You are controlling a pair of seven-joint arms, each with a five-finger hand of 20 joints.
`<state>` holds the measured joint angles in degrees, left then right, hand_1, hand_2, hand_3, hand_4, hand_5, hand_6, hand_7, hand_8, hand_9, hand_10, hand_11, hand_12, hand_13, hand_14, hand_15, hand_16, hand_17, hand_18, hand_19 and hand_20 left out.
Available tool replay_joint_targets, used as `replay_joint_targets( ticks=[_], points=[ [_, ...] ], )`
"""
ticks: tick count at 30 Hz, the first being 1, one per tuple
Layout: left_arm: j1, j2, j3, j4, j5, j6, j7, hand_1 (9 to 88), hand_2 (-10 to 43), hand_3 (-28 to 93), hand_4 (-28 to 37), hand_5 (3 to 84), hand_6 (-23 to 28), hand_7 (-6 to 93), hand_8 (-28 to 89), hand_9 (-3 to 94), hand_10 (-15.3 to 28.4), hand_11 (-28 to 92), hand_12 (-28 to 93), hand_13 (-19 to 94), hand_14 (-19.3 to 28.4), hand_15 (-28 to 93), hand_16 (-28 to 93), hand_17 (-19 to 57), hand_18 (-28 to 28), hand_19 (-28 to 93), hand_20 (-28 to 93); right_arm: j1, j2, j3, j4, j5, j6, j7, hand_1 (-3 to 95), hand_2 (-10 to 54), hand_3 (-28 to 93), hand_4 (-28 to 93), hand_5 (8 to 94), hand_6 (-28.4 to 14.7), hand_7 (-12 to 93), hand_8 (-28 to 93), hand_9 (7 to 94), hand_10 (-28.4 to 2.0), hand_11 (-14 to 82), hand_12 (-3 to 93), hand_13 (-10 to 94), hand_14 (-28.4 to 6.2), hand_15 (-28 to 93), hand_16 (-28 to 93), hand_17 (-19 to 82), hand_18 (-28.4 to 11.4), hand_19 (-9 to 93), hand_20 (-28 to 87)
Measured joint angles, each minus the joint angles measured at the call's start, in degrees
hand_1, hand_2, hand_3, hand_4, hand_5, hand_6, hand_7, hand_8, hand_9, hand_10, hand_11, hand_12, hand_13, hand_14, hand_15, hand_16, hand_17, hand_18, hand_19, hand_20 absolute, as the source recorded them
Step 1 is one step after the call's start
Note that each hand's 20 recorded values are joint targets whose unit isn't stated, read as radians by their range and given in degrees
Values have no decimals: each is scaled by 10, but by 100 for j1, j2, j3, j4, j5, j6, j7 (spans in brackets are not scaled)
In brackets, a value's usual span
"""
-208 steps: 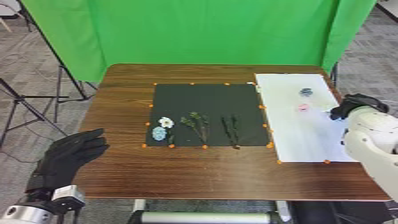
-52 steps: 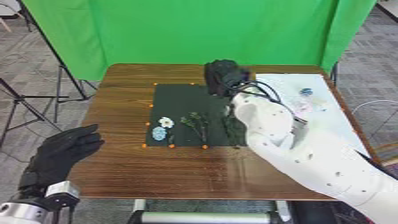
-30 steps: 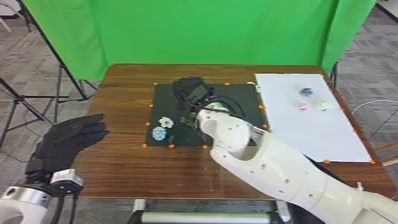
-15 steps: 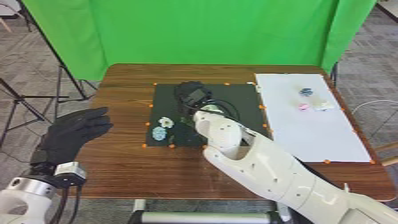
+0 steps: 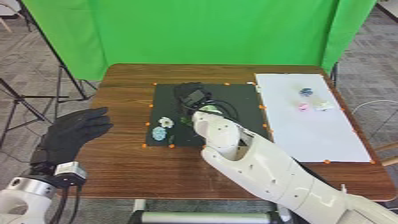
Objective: Arrange flowers
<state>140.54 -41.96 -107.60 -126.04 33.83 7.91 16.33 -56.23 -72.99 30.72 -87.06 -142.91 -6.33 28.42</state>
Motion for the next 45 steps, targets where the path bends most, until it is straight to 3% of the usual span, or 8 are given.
replay_joint_targets(
  ticks=[13, 25, 31, 45],
  points=[
    [-4, 0, 4, 8, 0, -5, -13, 275, 35, 832, -158, 459, 131, 194, -105, 406, 227, 365, 109, 277, 284, 640, -141, -88, 227, 586, 108, -169, -4, 95, 7, -58, -191, 67, 503, -95, 760, -283, 704, -1, 271, -44, 799, -79, 118, 299, 725, -43, 786, 190, 349, -193, 926, 150],
    [4, -5, -5, 9, 2, -5, -44, 275, 35, 833, -158, 458, 131, 194, -105, 406, 227, 366, 109, 279, 284, 641, -141, -88, 227, 586, 108, -113, 6, 21, -47, -35, -313, 135, 434, -95, 813, -283, 674, -10, 229, -55, 675, -129, 236, 166, 684, -61, 783, 177, 320, -206, 920, 145],
    [43, -13, -20, 6, 2, -5, -49, 277, 35, 833, -158, 458, 131, 194, -105, 406, 226, 366, 109, 280, 284, 642, -141, -88, 227, 586, 108, -80, -1, 123, -185, -7, -827, 147, 410, -95, 828, -283, 668, -12, 211, -113, 663, -134, 234, 162, 678, -65, 787, 169, 312, -209, 916, 152],
    [95, -49, -40, -5, 2, -2, -78, 276, 35, 832, -157, 458, 131, 195, -106, 405, 226, 366, 108, 280, 284, 641, -142, -88, 227, 586, 108, -88, 7, 187, -343, 139, -1007, 161, 376, -95, 838, -283, 616, -35, 196, -134, 614, -158, 226, 163, 645, -79, 795, 164, 291, -221, 904, 166]
  ],
)
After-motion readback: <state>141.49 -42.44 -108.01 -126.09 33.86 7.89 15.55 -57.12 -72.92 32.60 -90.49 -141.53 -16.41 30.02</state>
